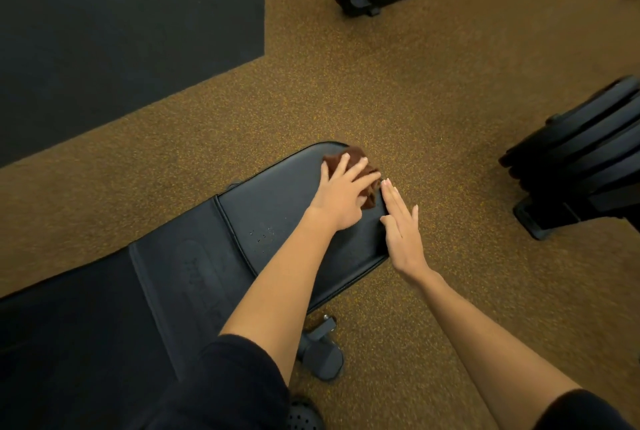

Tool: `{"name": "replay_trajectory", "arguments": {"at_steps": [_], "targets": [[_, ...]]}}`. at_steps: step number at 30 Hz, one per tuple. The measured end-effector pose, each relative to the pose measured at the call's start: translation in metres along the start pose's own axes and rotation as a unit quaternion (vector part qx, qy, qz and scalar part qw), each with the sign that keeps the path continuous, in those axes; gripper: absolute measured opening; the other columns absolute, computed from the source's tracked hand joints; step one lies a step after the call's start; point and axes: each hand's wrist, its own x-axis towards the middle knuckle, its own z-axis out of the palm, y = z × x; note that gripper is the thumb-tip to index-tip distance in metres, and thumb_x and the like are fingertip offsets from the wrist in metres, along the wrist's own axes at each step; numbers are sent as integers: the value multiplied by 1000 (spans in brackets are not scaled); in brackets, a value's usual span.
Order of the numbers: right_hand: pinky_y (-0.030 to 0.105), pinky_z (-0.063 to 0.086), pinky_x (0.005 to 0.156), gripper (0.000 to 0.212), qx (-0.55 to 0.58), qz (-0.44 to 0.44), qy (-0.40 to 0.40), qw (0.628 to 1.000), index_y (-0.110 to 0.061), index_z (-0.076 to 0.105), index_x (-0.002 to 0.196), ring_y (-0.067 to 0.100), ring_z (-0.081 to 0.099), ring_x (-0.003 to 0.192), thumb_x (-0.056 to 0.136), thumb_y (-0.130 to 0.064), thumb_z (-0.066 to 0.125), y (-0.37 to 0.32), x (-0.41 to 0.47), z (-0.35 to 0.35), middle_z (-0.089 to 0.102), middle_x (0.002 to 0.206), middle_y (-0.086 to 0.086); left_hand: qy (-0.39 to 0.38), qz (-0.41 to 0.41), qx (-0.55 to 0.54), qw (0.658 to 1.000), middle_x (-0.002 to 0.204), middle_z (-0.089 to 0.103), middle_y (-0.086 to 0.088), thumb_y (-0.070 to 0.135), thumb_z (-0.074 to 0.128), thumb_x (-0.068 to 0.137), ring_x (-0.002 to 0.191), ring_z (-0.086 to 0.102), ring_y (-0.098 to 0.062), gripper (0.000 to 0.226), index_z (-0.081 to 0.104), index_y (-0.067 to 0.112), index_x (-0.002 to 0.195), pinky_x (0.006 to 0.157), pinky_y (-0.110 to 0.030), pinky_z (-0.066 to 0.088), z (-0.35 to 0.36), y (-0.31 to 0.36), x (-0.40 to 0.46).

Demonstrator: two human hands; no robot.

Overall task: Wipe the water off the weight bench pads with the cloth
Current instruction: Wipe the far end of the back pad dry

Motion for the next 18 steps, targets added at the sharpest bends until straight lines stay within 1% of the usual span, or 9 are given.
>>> {"name": "replay_trajectory", "arguments": {"at_steps": [3, 6, 9, 11, 12, 14, 15, 16, 18], "targets": [[38, -11, 118, 63, 13, 6, -4, 1000, -22, 23, 152, 4, 11, 147, 89, -22, 18, -5, 0, -2, 20, 159, -9, 18, 32, -14, 999, 160, 10, 3, 20, 44, 98, 147, -3, -26, 57, 22, 29, 150, 114, -56, -4, 12, 5, -17], [34, -10, 117, 62, 18, 3, -10, 1000, -23, 25, 152, 3, 14, 146, 91, -21, 17, -6, 0, -6, 21, 159, -8, 27, 68, -24, 997, 159, 16, 4, 20, 45, 97, 148, -1, -24, 54, 28, 29, 148, 116, -52, -5, 22, -1, -38], [31, -9, 116, 60, 12, 5, -1, 1000, -23, 26, 152, 6, 15, 147, 92, -22, 15, -8, 0, -8, 22, 158, -8, 6, 81, -4, 997, 160, 11, 6, 28, 43, 99, 148, -3, -20, 52, 25, 33, 148, 118, -47, -3, 23, -11, -55], [33, -8, 116, 60, 13, 12, 3, 1000, -21, 27, 151, 7, 15, 147, 93, -21, 16, -11, 1, -7, 22, 158, -8, 10, 38, 6, 999, 160, 5, 5, 34, 42, 99, 148, -4, -20, 55, 20, 35, 149, 118, -45, -1, 20, -16, -55], [35, -7, 117, 58, 13, 19, 3, 1000, -21, 27, 151, 8, 15, 147, 95, -20, 17, -12, 1, -6, 22, 158, -7, 19, -4, -3, 1000, 161, 2, 3, 35, 42, 99, 147, -4, -20, 56, 17, 36, 150, 117, -45, 0, 17, -16, -51], [39, -7, 117, 52, 10, 32, 1, 999, -22, 25, 152, 9, 13, 148, 101, -13, 20, -12, 3, -6, 21, 159, -6, 38, -105, -54, 992, 161, -1, -1, 34, 43, 99, 147, -6, -24, 58, 15, 34, 150, 116, -49, 0, 11, -9, -41], [42, -8, 118, 51, 5, 39, 0, 999, -22, 24, 152, 9, 12, 148, 103, -12, 21, -14, 3, -5, 20, 160, -6, 43, -141, -85, 985, 161, -2, -3, 31, 44, 98, 147, -7, -26, 59, 16, 32, 150, 115, -51, -2, 9, -2, -36], [44, -8, 118, 50, -3, 47, 1, 999, -22, 22, 153, 8, 11, 148, 104, -14, 22, -15, 4, -3, 19, 160, -6, 47, -159, -118, 979, 161, -2, -5, 29, 44, 97, 147, -8, -28, 60, 17, 29, 151, 115, -53, -4, 7, 5, -32], [44, -9, 118, 48, -32, 52, 11, 998, -21, 19, 153, 7, 7, 148, 105, -22, 23, -19, 4, 1, 17, 161, -6, 56, -162, -221, 960, 161, 3, -6, 25, 40, 98, 147, -8, -28, 54, 24, 26, 150, 114, -53, -9, 6, 16, -28]]}}
